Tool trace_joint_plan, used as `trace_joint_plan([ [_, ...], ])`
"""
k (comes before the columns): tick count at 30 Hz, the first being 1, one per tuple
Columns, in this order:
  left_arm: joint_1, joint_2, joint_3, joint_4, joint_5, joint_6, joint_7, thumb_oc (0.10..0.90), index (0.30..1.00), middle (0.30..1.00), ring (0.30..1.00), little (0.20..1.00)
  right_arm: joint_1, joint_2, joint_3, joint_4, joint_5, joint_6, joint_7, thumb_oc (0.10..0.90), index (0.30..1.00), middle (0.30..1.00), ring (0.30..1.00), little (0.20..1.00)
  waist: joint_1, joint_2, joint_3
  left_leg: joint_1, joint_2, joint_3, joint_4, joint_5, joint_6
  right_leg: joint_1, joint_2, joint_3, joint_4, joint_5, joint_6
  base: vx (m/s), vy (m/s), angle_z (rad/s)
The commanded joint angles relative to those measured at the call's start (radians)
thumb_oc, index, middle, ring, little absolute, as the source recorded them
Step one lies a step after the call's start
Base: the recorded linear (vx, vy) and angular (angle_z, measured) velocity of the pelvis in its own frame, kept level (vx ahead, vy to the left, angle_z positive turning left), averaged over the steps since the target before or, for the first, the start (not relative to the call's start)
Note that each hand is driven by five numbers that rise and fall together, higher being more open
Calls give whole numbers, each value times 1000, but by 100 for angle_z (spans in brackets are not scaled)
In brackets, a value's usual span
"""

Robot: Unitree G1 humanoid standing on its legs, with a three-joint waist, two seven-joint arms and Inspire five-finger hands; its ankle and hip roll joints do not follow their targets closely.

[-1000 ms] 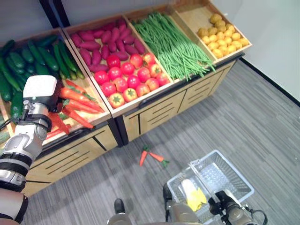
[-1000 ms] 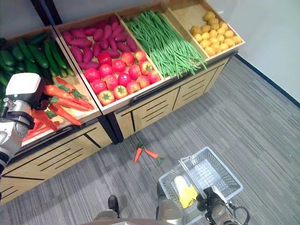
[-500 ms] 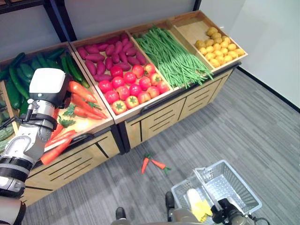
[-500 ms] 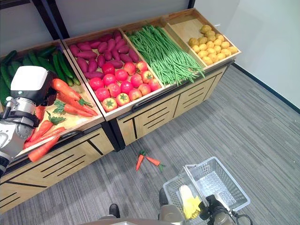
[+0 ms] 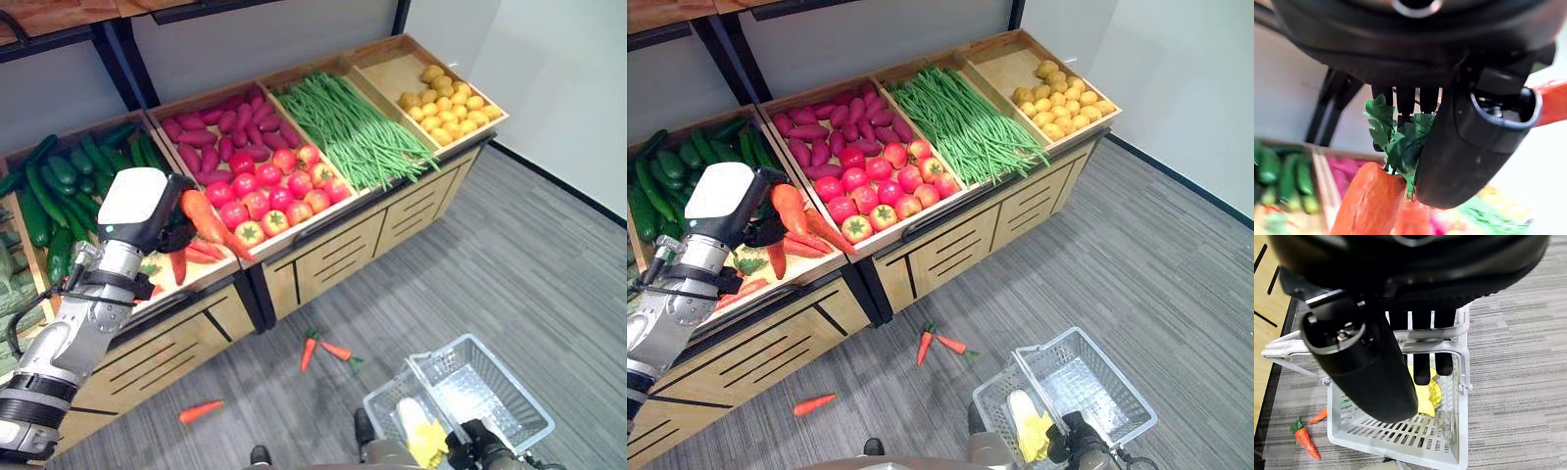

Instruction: Get the vegetables into the basket

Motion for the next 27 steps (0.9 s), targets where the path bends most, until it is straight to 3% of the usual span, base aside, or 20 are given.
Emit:
trace_joint_plan([
  [1,-115,24,141,-49,-117,-75,3,400,300,300,300,300,-26,-39,14,-9,7,-29,-15,400,300,300,300,300,-1,-50,-20,32,-52,-4,16,-101,17,37,-109,-63,27,-43,99,5,111,-19],
  [8,-123,3,95,-115,-133,-93,-34,400,300,300,300,300,3,-37,-6,-36,14,-31,-14,400,300,300,300,300,-12,-67,-14,27,-74,18,34,-120,33,14,-128,-31,49,-20,115,-14,86,-20],
  [12,-116,-7,79,-147,-145,-102,-53,400,300,300,300,300,17,-37,-14,-39,11,-29,-13,400,300,300,300,300,-29,-77,1,20,-95,70,32,-126,49,-42,-135,21,42,44,142,-80,93,-14],
  [15,-101,-13,83,-150,-153,-102,-53,400,300,300,300,300,6,-33,-12,-32,11,-26,-17,400,300,300,300,300,-14,-76,13,15,-88,102,28,-117,52,-76,-133,-9,80,48,139,-108,-2,-65],
  [18,-65,-4,109,-182,-171,-102,-67,400,300,300,300,300,-4,-32,-11,-29,7,-23,-19,400,300,300,300,300,9,-52,33,-1,-54,146,33,-104,55,-81,-150,-163,247,-34,111,-152,-1,-88],
  [21,-30,-4,133,-202,-180,-104,-81,400,300,300,300,300,-7,-38,-13,-31,3,-22,-20,400,300,300,300,300,15,-46,31,-9,-37,172,45,-96,54,-79,-144,-196,320,-74,96,-41,-47,-45],
  [27,14,-26,161,-206,-181,-105,-83,400,300,300,300,300,-8,-41,-11,-19,0,-15,-25,400,300,300,300,300,22,-43,14,0,-21,210,48,-81,32,-21,-108,-250,198,-107,79,38,-110,-37],
])
